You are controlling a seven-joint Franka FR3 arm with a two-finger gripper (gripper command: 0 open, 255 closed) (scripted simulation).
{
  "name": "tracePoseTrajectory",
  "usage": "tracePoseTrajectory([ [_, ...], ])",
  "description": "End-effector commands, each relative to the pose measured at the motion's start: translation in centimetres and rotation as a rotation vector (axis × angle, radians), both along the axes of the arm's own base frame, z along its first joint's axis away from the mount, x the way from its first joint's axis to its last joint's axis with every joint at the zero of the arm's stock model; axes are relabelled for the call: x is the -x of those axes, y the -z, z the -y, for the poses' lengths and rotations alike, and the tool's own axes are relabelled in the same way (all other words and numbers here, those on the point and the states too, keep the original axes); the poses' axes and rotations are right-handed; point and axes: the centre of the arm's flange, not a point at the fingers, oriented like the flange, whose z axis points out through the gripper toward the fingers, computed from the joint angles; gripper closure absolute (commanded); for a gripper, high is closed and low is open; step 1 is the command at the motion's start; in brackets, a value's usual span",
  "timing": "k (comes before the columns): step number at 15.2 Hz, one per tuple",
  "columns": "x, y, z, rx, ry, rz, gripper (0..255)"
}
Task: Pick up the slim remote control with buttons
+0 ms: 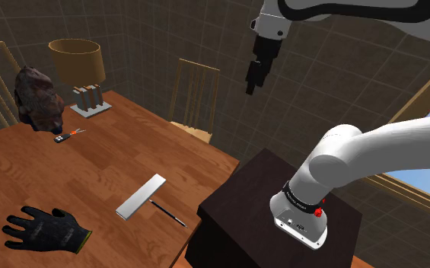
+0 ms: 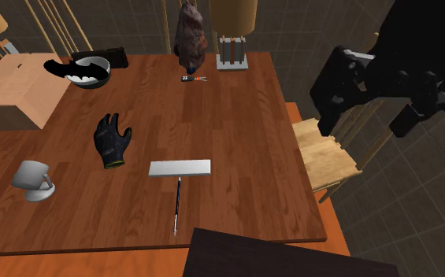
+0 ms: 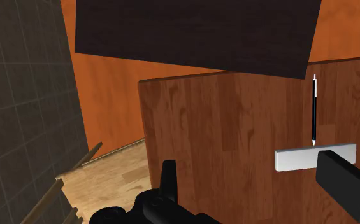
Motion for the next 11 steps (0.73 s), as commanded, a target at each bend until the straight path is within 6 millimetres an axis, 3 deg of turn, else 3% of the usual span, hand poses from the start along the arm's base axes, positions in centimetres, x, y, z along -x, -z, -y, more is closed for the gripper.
tracePoseTrajectory([
  [1,0.0,0.0,0.0,0.0,0.0,0.0,0],
  [11,-7.0,9.5,-5.7,-0.011,-0.329,0.018,0],
])
